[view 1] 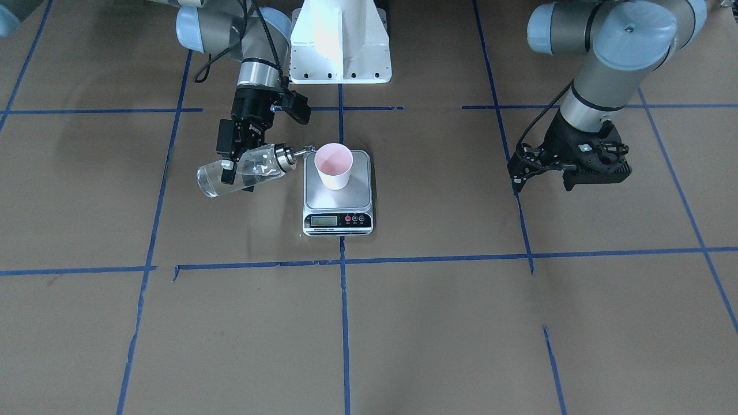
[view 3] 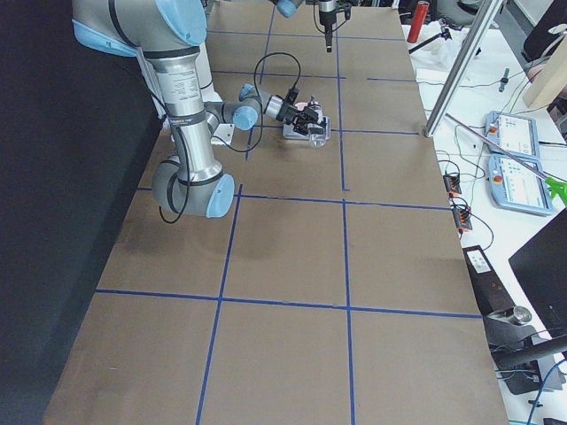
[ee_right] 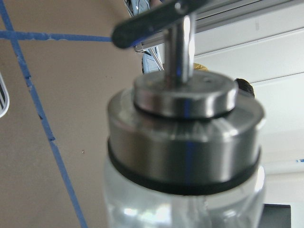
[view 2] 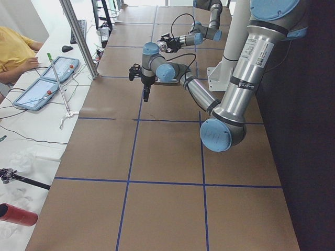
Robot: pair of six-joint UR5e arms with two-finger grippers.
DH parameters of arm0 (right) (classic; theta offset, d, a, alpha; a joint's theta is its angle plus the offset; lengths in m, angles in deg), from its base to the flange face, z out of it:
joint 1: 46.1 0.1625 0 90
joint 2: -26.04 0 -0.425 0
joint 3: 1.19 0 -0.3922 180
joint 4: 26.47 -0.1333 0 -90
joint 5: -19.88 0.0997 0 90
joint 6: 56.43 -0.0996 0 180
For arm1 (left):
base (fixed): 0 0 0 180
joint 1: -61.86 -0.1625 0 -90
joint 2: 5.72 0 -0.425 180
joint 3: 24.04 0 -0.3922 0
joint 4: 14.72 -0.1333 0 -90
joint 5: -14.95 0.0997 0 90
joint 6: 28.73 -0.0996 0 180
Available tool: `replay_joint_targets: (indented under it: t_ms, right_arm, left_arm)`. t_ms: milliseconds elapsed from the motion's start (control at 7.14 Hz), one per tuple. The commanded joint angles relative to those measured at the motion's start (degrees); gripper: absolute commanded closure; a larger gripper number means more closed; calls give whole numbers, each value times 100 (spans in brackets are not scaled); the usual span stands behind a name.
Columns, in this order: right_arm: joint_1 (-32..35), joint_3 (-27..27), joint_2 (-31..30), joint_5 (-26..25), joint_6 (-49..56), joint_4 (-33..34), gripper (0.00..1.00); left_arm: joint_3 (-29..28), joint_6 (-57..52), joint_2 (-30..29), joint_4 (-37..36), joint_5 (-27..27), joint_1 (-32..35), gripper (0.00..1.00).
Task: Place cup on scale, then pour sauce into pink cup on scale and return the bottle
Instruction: 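Tilt the bottle spout down into the pink cup with the right gripper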
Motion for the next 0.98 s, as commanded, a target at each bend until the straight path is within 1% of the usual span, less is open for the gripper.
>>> replay_joint_targets:
  t_ms: [0,280,561,701,841]
  right_arm:
    - [-62,-46,43,-380,625,91,100]
    - [-62,-81,35,-408,786,91,100]
    - [-54,-169,26,-645,1390,91,100]
    - [-53,-204,35,-863,1863,100,100]
    - [-53,-205,35,-900,2059,91,100]
  left_arm:
    - [-6,18,6,0,0,-12,0]
    - [-6,27,14,0,0,-12,0]
    - [-6,27,14,0,0,-12,0]
    - [-6,27,14,0,0,-12,0]
    - [-6,36,6,0,0,-12,0]
